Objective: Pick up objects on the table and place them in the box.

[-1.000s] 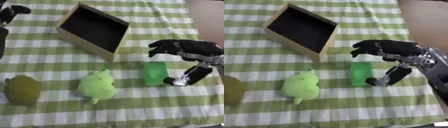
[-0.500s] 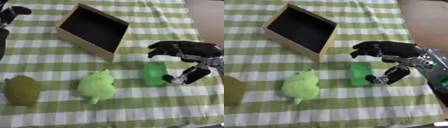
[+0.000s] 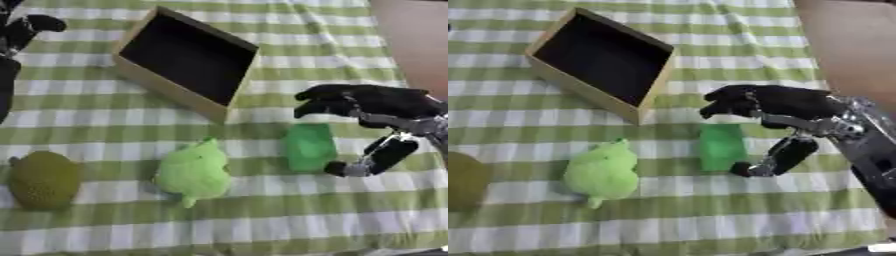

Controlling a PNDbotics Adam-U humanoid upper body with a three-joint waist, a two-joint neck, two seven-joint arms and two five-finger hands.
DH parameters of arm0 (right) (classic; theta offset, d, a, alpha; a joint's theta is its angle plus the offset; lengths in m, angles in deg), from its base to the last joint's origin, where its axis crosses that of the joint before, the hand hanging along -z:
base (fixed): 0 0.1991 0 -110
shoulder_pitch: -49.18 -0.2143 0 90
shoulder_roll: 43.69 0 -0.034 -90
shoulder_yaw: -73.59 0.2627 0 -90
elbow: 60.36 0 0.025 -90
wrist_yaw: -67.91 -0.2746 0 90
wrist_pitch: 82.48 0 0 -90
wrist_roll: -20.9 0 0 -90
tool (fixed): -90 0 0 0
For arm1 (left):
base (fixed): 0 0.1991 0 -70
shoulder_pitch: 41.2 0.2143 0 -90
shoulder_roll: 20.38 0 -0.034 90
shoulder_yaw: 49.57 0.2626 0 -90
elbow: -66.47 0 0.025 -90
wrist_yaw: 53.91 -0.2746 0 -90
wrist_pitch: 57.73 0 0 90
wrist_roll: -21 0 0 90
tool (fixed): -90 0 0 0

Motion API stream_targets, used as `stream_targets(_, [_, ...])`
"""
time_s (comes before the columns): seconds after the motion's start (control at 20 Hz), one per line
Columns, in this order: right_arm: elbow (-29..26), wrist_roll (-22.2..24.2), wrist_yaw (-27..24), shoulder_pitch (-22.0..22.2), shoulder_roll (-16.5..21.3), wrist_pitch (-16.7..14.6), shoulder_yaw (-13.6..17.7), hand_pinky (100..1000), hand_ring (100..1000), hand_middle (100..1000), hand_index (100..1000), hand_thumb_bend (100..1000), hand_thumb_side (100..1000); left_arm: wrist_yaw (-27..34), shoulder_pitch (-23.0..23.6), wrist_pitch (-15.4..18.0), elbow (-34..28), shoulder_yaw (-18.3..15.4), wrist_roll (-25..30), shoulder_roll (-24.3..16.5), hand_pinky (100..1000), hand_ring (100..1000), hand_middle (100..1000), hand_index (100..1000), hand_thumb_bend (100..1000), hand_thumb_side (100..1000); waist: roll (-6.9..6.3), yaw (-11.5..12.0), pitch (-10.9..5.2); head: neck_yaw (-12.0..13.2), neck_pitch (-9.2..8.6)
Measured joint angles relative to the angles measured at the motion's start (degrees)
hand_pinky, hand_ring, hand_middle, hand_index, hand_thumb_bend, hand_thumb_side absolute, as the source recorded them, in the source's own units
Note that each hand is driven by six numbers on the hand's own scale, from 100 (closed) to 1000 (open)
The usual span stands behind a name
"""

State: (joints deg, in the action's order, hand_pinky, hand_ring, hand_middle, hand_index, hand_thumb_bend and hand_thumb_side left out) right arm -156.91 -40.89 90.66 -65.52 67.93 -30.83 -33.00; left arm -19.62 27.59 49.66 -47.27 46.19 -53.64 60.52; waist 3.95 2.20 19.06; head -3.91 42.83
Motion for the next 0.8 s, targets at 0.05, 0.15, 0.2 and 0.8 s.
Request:
stream_targets(0.05, [0.2, -0.1, 0.2, 0.0, -0.1, -0.1, 0.0, 1000, 1000, 830, 1000, 350, 434, 0.0, 0.0, 0.0, 0.0, 0.0, 0.0, 0.0, 738, 883, 778, 880, 100, 566, 0.00, 0.0, 0.00, 0.0, 0.00])
stream_targets(0.15, [0.6, -0.2, 0.7, 0.0, -0.3, -0.2, 0.0, 1000, 1000, 830, 1000, 347, 431, 0.0, 0.0, 0.0, 0.0, 0.0, 0.0, 0.0, 738, 883, 778, 880, 100, 566, -0.01, 0.0, 0.00, 0.0, 0.00])
stream_targets(0.2, [0.8, -0.2, 0.9, 0.0, -0.5, -0.2, 0.0, 1000, 1000, 830, 1000, 347, 432, 0.0, 0.0, 0.0, 0.0, 0.0, 0.0, 0.0, 738, 883, 778, 880, 100, 566, -0.02, 0.0, 0.00, 0.0, 0.00])
stream_targets(0.8, [2.3, -0.8, 3.5, 0.0, -1.6, -0.8, 0.3, 1000, 1000, 829, 1000, 363, 404, 0.0, 0.1, -0.3, 0.0, 0.0, 0.3, 0.0, 739, 887, 777, 879, 100, 566, -0.02, -0.1, 0.00, 0.0, -0.01])
